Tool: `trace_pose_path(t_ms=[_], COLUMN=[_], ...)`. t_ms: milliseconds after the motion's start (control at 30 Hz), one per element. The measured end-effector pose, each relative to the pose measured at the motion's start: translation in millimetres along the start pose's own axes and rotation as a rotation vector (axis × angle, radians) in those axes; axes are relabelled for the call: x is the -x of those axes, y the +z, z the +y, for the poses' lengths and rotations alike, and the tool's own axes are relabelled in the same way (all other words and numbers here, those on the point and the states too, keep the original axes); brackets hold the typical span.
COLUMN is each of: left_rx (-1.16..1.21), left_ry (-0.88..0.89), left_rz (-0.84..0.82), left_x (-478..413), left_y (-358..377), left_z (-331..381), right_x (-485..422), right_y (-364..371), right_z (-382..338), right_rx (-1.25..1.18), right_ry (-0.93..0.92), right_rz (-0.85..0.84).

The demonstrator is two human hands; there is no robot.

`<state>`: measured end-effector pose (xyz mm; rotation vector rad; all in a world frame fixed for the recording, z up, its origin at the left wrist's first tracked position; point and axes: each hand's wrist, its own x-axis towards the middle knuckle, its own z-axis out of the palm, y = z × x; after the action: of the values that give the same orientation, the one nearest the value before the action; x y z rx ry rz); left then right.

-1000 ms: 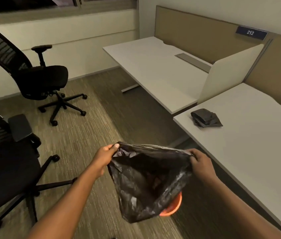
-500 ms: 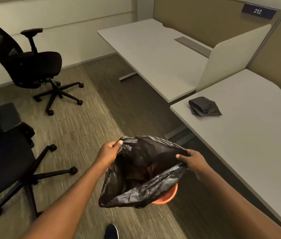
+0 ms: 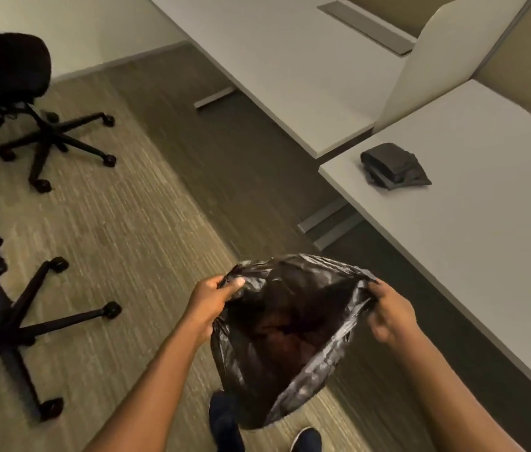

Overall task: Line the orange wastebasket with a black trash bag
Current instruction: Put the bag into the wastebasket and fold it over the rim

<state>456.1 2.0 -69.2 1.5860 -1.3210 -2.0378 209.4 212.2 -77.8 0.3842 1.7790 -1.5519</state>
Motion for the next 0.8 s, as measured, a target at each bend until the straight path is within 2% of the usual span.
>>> trace_pose_path(t_ms=[67, 133, 233, 300, 400, 533, 667, 800], left_rx=[0.051, -0.046, -0.153, -0.299, -0.409, -0.414, -0.418, -0.466], left_ry=[0.026, 0.025, 0.061, 0.096, 0.075, 0.012, -0.144, -0.180], left_rz=[0.089, 0.074, 0.112, 0.062, 0.073, 0.185, 0.165, 0.122], left_x=[-15, -26, -51, -67, -93, -133, -166, -204], left_y=[-2, 1, 1, 2, 10, 18, 22, 22], left_z=[-8, -16, -24, -32, -53, -92, -136, -167], right_x=[0, -3, -21, -36, -62, -111, -159, -212], right_y=[8, 14, 8, 1, -3, -13, -22, -25], right_z=[12, 20, 21, 28, 45, 69, 101, 120], right_rx=[0.121, 0.288, 0.430, 0.604, 0.774, 0.831, 0.849, 0.821], right_ry=[-0.041, -0.078, -0.184, -0.255, -0.297, -0.250, -0.184, -0.146], right_rz=[0.062, 0.050, 0.160, 0.135, 0.056, 0.033, -0.017, 0.004])
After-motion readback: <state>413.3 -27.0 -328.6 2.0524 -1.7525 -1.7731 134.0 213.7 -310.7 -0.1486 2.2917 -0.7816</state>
